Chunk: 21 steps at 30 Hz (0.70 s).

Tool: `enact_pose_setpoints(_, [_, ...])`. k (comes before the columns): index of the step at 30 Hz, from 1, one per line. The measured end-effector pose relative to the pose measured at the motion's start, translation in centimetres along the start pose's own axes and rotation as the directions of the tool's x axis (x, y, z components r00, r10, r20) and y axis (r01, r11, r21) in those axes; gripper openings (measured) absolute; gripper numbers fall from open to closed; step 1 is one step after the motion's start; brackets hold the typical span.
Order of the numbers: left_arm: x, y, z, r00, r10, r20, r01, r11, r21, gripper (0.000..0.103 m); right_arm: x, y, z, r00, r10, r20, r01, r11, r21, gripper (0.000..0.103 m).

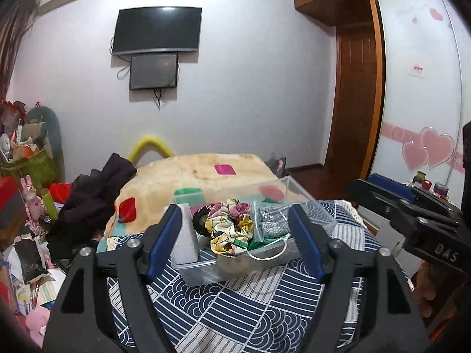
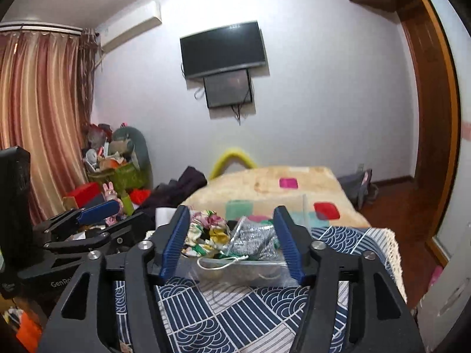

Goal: Organize soft objects

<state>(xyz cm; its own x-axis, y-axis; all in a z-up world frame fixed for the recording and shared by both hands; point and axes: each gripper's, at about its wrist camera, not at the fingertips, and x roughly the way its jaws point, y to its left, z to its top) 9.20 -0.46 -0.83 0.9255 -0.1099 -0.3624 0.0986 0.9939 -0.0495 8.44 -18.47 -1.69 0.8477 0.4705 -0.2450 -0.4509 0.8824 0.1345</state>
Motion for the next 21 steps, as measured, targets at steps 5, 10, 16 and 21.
enact_pose_setpoints(5, [-2.6,-0.3,0.2,0.998,0.013,0.054,-0.012,1.0,-0.002,0.097,-2.0,0.3,-0.3,0.998,-0.037,0.058,0.038,0.999,-0.01,0.087])
enact_pose_setpoints(10, [-4.6,-0.9,0.3,0.994,0.032,0.107,-0.033,0.999,0.013,0.102,-2.2,-0.2,-0.8,0.997,-0.053,0.058,0.053,0.999,0.002,0.088])
enact_pose_setpoints(16, [-5.7,-1.2,0.2,0.99,0.043,0.133,-0.044,0.999,0.007,0.103,-2.4,-0.1,-1.1,0.997,-0.049,0.062,0.049,0.999,-0.003,0.088])
enact_pose_setpoints(21, [-5.8,-1.4,0.0,0.99,0.042,0.131,-0.045,0.999,0.017,0.103,-3.0,0.2,-1.3,0.996,-0.048,0.073,0.049,0.999,-0.014,0.092])
